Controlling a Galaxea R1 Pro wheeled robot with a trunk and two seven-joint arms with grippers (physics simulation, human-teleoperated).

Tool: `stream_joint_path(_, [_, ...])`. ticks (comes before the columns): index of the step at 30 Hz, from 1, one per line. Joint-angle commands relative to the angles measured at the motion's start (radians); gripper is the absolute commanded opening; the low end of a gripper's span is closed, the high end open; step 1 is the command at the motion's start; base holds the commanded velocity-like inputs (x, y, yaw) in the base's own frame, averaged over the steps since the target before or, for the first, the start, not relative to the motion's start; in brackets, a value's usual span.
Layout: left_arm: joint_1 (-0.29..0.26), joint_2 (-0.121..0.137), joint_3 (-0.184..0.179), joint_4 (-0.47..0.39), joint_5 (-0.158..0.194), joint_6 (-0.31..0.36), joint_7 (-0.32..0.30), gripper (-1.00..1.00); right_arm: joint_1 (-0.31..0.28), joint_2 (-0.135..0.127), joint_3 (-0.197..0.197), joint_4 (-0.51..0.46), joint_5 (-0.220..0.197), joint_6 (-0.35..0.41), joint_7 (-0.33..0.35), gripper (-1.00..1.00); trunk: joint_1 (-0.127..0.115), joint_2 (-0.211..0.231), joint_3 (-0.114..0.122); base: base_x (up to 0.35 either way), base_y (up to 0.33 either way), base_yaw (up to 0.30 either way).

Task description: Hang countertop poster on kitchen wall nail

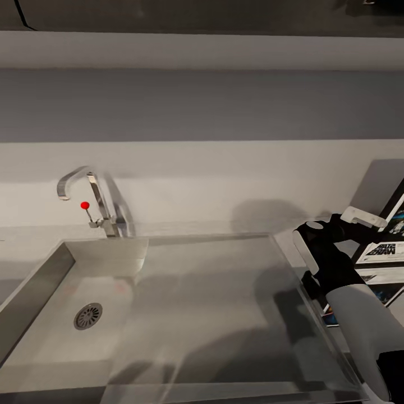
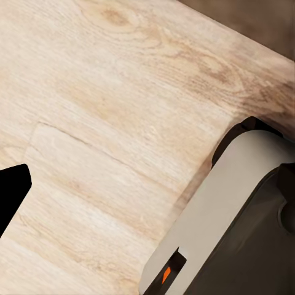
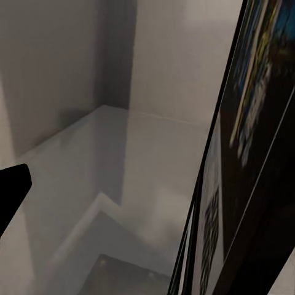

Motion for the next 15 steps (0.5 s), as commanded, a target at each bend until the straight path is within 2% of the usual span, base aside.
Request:
stream_joint_path(1, [0.0,-0.001,0.007,-0.001,0.001,0.0,-0.009,1.0,-0.001,-0.002,0.004,-0.001,-0.007,0.01,-0.007,1.0,0.0,0.0,-0.001,0.0,0.0,0.0])
stream_joint_path(15, [0.0,-0.001,0.007,0.001,0.001,0.0,-0.009,1.0,-0.001,-0.002,0.004,-0.001,-0.006,0.01,-0.007,1.0,0.0,0.0,-0.001,0.0,0.033,0.0])
